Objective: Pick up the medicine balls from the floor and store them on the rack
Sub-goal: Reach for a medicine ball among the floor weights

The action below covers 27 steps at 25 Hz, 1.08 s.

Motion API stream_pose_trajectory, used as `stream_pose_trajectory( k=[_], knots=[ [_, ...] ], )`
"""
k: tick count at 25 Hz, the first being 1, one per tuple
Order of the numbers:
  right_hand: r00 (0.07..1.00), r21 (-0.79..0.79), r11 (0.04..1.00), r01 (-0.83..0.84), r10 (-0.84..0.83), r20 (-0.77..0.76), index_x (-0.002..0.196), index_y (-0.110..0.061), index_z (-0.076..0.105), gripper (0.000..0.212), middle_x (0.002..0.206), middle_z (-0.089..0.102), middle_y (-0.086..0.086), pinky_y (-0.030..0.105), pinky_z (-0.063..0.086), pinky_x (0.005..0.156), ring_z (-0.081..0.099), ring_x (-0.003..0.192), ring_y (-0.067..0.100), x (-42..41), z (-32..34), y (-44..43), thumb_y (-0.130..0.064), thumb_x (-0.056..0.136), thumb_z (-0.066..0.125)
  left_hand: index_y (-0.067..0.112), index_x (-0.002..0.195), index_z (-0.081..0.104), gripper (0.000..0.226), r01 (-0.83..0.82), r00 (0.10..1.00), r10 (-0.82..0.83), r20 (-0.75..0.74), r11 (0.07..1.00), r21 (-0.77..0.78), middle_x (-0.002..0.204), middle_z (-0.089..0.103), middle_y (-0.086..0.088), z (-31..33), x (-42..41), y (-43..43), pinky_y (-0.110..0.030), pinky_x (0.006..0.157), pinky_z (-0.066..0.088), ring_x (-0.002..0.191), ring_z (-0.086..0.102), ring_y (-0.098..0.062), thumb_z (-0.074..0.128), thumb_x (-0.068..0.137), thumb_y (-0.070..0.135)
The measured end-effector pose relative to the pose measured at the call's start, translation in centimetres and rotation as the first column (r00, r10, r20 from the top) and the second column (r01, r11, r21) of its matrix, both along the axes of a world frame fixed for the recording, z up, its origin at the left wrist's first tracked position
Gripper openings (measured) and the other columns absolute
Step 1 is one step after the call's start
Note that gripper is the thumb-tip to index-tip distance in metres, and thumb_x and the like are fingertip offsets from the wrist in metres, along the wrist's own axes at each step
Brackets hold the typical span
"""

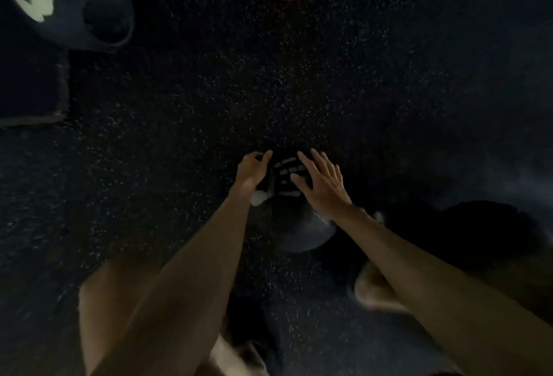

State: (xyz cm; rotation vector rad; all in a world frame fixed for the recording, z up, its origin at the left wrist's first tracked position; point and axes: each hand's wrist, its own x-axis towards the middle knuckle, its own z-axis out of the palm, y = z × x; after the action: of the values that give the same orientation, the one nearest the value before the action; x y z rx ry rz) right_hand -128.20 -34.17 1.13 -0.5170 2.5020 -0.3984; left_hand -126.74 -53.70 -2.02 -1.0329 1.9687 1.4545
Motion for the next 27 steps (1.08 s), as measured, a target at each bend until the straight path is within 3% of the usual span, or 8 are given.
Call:
stream_pose_trajectory(
  k=[4,7,12,15,17,22,25,27],
  knots=[
    [0.997,0.027,0.999,0.042,-0.04,-0.061,0.146,-0.04,0.045,0.055,0.156,0.042,-0.002,0.053,0.026,0.118,0.034,0.144,0.027,-6.0,-1.8,-5.9,-0.064,0.098,0.037,0.01,0.133,0.061,0.05,-0.128,0.992,0.128,-0.008,0.992,-0.011,0.131,0.062,-0.015,-2.4,-1.6,-2.5,-0.037,0.1,0.043,0.121,0.057,-0.034,0.04,0.104,0.046],
    [0.991,0.04,0.995,0.088,-0.092,0.102,0.123,-0.032,0.067,0.045,0.134,0.063,0.002,0.049,0.041,0.108,0.055,0.125,0.031,-13.7,-3.6,-11.0,-0.06,0.094,0.047,0.008,0.128,0.064,0.046,-0.268,0.963,0.269,-0.013,0.963,0.023,0.127,0.064,-0.016,-3.0,-4.3,-4.6,-0.035,0.1,0.043,0.121,0.058,-0.032,0.045,0.104,0.042],
    [0.956,0.188,0.981,0.039,-0.092,0.279,0.135,-0.006,0.06,0.055,0.141,0.057,0.019,0.037,0.046,0.104,0.056,0.126,0.036,-23.6,-7.3,-18.0,-0.041,0.092,0.059,0.025,0.138,0.053,0.059,-0.263,0.956,0.266,-0.122,0.964,0.04,0.139,0.056,-0.004,-1.0,-7.0,-5.9,-0.034,0.103,0.044,0.122,0.055,-0.02,0.056,0.091,0.061],
    [0.937,0.216,0.972,-0.09,0.009,0.349,0.138,-0.007,0.058,0.051,0.143,0.056,0.015,0.037,0.046,0.106,0.055,0.127,0.033,-26.7,-8.8,-21.6,-0.036,0.095,0.057,0.041,0.153,0.024,0.094,-0.038,0.997,0.031,-0.067,0.994,-0.106,0.162,0.021,-0.001,1.1,-8.7,-4.6,-0.051,0.119,0.024,0.149,0.019,-0.025,0.066,0.076,0.073],
    [0.927,0.209,0.96,-0.185,0.1,0.362,0.138,-0.007,0.058,0.05,0.143,0.056,0.015,0.037,0.046,0.106,0.055,0.128,0.032,-27.9,-9.4,-23.5,-0.035,0.098,0.053,0.049,0.154,0.014,0.101,-0.033,0.999,0.026,-0.039,0.98,-0.194,0.166,0.003,0.003,1.6,-9.8,-3.6,-0.06,0.121,0.012,0.153,0.0,-0.025,0.067,0.072,0.075],
    [0.871,0.018,0.965,-0.263,0.229,0.435,0.131,-0.008,0.065,0.048,0.137,0.062,0.016,0.036,0.045,0.103,0.058,0.123,0.033,-28.9,-8.4,-24.2,-0.039,0.099,0.049,0.052,0.145,0.037,0.093,-0.242,0.97,0.239,-0.047,0.967,-0.078,0.154,0.038,0.009,2.0,-11.4,-7.1,-0.037,0.114,0.037,0.139,0.039,-0.012,0.071,0.063,0.08],
    [0.825,-0.159,0.94,-0.301,0.34,0.45,0.138,-0.012,0.059,0.048,0.14,0.059,0.012,0.038,0.043,0.106,0.055,0.128,0.03,-28.9,-4.7,-22.2,-0.043,0.105,0.044,0.034,0.137,0.058,0.074,-0.376,0.927,0.374,-0.034,0.925,-0.059,0.134,0.061,0.009,3.1,-13.6,-10.0,-0.011,0.083,0.047,0.109,0.06,0.001,0.076,0.072,0.065],
    [0.841,-0.285,0.914,-0.289,0.385,0.38,0.147,-0.016,0.049,0.056,0.15,0.049,0.01,0.041,0.038,0.114,0.046,0.137,0.026,-28.5,-3.6,-20.4,-0.05,0.103,0.043,0.021,0.126,0.067,0.057,-0.496,0.868,0.493,-0.059,0.866,-0.065,0.123,0.069,0.003,2.8,-15.3,-12.0,-0.008,0.069,0.049,0.094,0.065,0.001,0.075,0.081,0.054]
  ],
)
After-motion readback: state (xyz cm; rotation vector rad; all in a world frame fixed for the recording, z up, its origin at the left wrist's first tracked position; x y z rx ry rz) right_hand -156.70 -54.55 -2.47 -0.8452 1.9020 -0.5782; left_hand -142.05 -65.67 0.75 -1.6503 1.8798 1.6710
